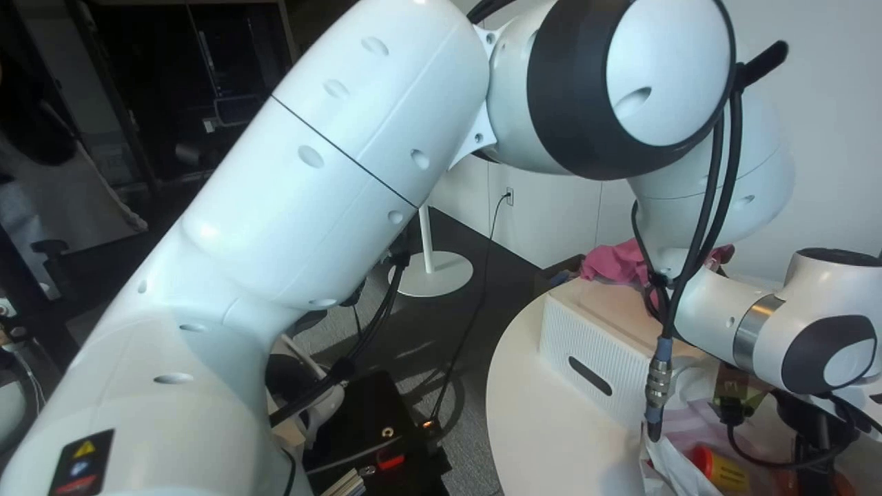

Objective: Take the moose, radish, pink t-shirt and orange out of the plastic bag and put them on top of the container.

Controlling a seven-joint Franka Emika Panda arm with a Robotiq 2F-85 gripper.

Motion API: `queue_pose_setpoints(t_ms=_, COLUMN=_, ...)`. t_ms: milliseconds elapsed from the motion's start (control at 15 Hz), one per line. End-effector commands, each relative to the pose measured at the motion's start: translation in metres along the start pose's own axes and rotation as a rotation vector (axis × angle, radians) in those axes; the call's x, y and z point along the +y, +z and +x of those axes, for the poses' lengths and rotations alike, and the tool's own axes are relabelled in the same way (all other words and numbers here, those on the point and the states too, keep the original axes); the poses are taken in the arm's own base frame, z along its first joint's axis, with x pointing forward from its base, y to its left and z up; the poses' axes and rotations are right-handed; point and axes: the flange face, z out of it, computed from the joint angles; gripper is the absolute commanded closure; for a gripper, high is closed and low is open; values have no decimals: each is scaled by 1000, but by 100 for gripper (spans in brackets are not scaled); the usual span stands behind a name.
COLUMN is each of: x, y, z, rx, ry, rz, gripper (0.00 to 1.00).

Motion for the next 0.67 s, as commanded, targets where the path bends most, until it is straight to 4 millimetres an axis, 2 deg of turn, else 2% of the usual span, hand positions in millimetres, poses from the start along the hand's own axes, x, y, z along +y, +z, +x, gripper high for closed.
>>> queue_pose_setpoints(t_ms=0, x=-10, y=13, z=11, rx=51, ry=53, rz=67, gripper=0)
queue_pose_setpoints(t_ms=200, x=-8, y=20, z=16, rx=80, ry=67, rz=90, gripper=0)
queue_pose_setpoints(t_ms=267, x=-6, y=22, z=18, rx=87, ry=69, rz=92, gripper=25)
queue_pose_setpoints(t_ms=333, x=-4, y=22, z=19, rx=88, ry=73, rz=94, gripper=27)
queue_pose_setpoints(t_ms=467, x=-2, y=18, z=20, rx=86, ry=80, rz=102, gripper=42)
queue_pose_setpoints(t_ms=600, x=-3, y=5, z=17, rx=50, ry=55, rz=96, gripper=42)
